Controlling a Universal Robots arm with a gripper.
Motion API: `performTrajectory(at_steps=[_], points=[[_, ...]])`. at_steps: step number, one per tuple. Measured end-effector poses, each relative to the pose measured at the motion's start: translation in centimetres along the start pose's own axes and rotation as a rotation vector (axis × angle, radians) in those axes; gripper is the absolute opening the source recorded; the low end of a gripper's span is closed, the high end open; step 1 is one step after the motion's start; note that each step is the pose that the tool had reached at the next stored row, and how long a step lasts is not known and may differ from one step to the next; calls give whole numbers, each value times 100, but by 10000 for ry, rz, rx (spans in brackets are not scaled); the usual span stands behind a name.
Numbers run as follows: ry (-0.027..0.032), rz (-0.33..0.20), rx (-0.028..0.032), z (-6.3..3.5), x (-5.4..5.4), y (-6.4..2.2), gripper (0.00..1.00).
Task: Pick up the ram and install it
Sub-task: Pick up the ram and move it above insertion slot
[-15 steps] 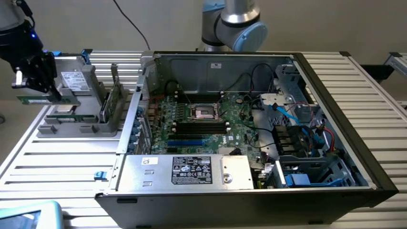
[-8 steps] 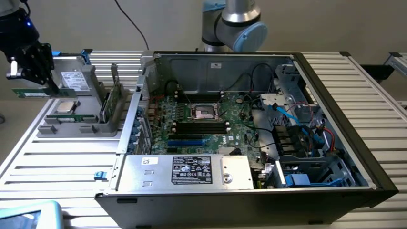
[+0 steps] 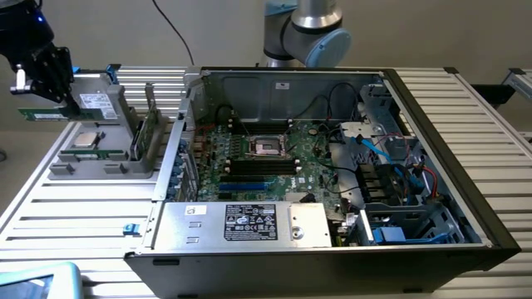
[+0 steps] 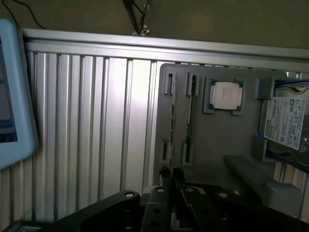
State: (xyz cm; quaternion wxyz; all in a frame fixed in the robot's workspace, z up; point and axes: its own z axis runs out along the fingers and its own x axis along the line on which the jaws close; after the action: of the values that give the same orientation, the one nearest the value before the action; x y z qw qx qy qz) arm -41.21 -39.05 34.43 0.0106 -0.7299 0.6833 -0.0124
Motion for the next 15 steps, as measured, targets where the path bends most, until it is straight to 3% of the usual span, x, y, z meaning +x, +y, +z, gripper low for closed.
performTrajectory(at_steps=[7,15], points=[[-71,-5,4,-201,43,-181,14],[-88,-8,-2,-445,87,-445,14]])
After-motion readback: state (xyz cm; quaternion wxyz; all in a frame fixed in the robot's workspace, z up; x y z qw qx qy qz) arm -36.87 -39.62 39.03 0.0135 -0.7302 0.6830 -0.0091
